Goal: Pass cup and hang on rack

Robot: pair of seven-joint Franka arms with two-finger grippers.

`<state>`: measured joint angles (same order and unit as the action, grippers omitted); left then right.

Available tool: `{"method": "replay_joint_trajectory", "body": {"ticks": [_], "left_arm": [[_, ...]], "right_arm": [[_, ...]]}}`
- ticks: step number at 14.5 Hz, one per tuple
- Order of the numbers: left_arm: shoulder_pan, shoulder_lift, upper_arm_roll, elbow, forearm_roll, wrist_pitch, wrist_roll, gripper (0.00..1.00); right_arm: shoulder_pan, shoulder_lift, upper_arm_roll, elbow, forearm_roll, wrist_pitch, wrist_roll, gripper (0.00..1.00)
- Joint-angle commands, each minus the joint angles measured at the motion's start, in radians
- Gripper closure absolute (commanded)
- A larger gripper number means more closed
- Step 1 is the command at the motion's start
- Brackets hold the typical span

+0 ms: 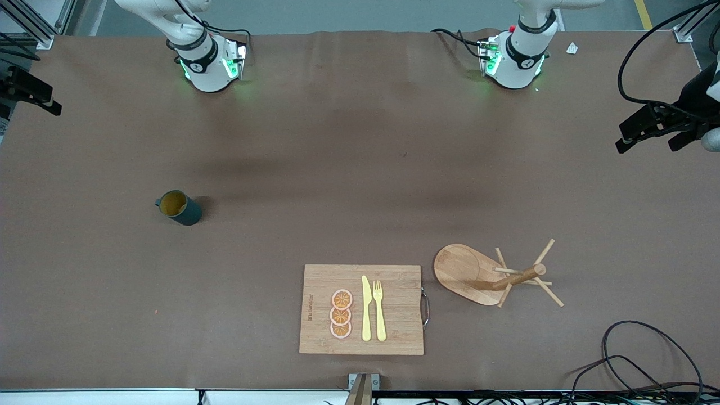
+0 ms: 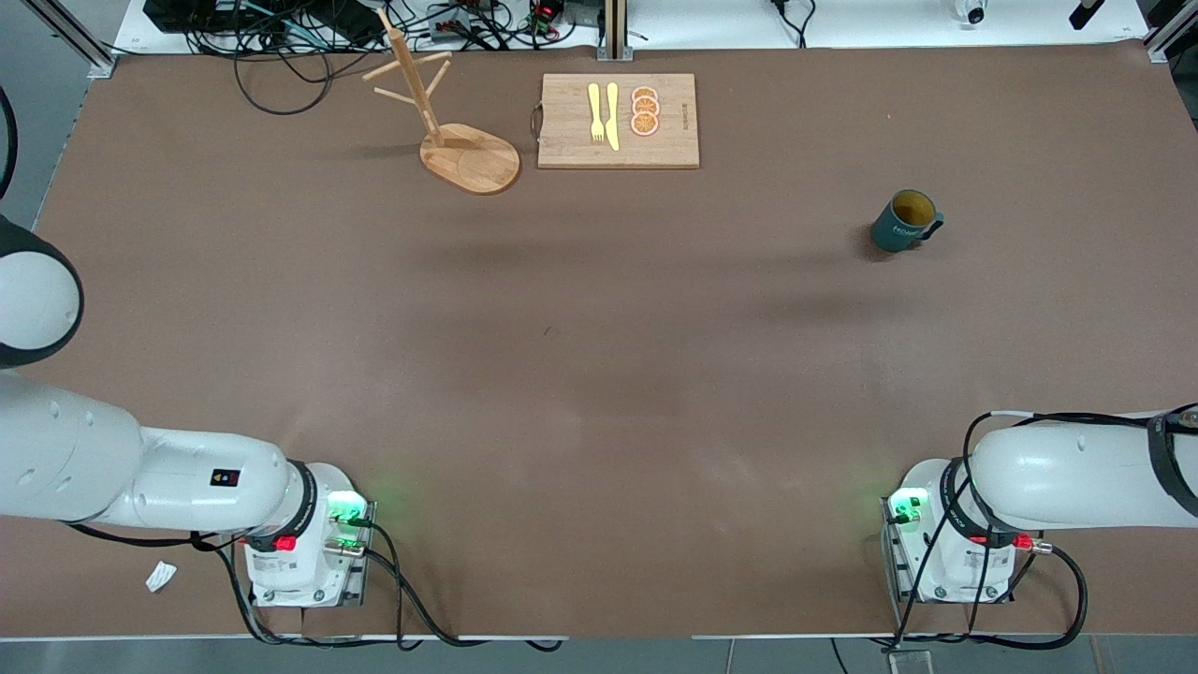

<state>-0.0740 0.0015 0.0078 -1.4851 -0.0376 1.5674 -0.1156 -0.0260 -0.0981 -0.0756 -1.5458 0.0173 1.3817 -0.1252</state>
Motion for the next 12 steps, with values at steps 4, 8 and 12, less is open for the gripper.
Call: {"method": "replay_joint_trajectory", "body": {"ticks": [4,8,12], "left_arm": [[0.003,0.0,-0.006,0.009,0.013,0.002,0.004,0.0],[0.005,-0.003,-0.006,0.009,0.013,0.002,0.005,0.0],[0.006,-0.003,-0.006,0.009,0.013,0.002,0.01,0.0]], "right_arm": [[0.006,-0.025,-0.006,-0.028,0.007,0.007,-0.008,0.0],[0.006,-0.025,-0.006,-0.028,0.007,0.005,-0.008,0.0],[0.006,-0.008,-0.006,-0.007,0.006,0.005,-0.002,0.0]]}}
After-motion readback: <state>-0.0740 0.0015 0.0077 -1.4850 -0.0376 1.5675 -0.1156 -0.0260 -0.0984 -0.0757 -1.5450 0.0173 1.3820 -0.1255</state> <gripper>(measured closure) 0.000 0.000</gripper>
